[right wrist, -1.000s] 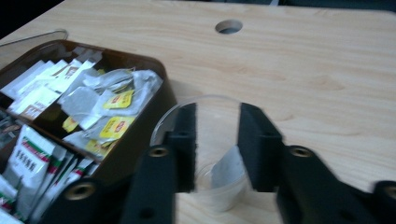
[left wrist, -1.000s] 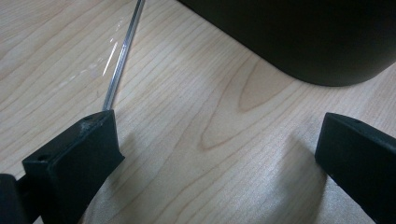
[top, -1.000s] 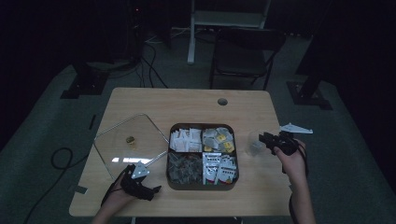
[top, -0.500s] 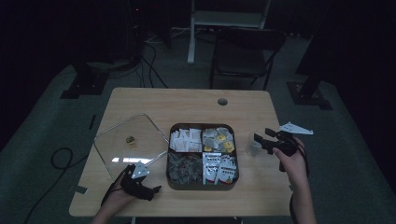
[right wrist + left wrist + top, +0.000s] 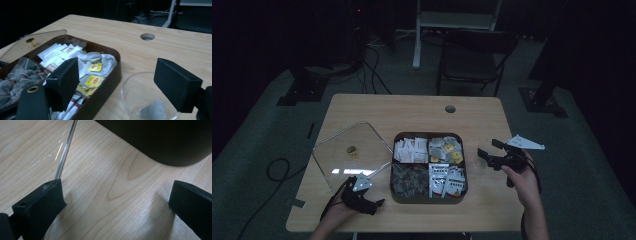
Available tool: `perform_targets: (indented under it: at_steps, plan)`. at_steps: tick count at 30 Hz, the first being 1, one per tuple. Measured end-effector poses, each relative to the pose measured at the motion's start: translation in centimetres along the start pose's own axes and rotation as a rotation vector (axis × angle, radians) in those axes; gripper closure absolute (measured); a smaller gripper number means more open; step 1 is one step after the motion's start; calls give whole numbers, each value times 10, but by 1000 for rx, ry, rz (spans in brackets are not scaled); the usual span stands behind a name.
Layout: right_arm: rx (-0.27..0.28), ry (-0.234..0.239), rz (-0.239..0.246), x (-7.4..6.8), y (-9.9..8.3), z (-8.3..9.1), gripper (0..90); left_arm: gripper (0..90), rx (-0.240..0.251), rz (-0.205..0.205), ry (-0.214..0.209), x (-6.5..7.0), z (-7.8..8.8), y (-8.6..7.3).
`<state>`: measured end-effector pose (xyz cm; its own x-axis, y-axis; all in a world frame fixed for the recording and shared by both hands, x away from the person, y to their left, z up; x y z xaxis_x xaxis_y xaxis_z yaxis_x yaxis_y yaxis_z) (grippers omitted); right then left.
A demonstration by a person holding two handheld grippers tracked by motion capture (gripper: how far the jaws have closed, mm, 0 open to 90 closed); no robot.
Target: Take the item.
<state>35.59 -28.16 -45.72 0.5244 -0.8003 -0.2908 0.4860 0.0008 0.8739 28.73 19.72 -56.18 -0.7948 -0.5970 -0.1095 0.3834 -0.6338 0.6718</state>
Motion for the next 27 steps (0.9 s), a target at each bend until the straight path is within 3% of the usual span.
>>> perform_targets:
  at_steps: [19, 27]
  plan:
    - [-53, 87, 101, -19, -30, 8, 173, 5, 0, 1, -1, 0, 0, 0]
    - [-89, 107, 113, -19, -43, 7, 172, 5, 1, 2, 0, 0, 0, 0]
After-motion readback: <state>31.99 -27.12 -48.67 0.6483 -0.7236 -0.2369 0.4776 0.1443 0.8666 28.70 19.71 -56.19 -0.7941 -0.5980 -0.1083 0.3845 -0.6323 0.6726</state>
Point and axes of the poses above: each handheld gripper's, and its own axes: z roughly backward along the jaws, y roughly out of its top, x roughly to its right, the point moved 2 cm from there along -z, roughly forward along the jaws, and after that the axes turned 8 degrees about -z, right-handed, at the moved point
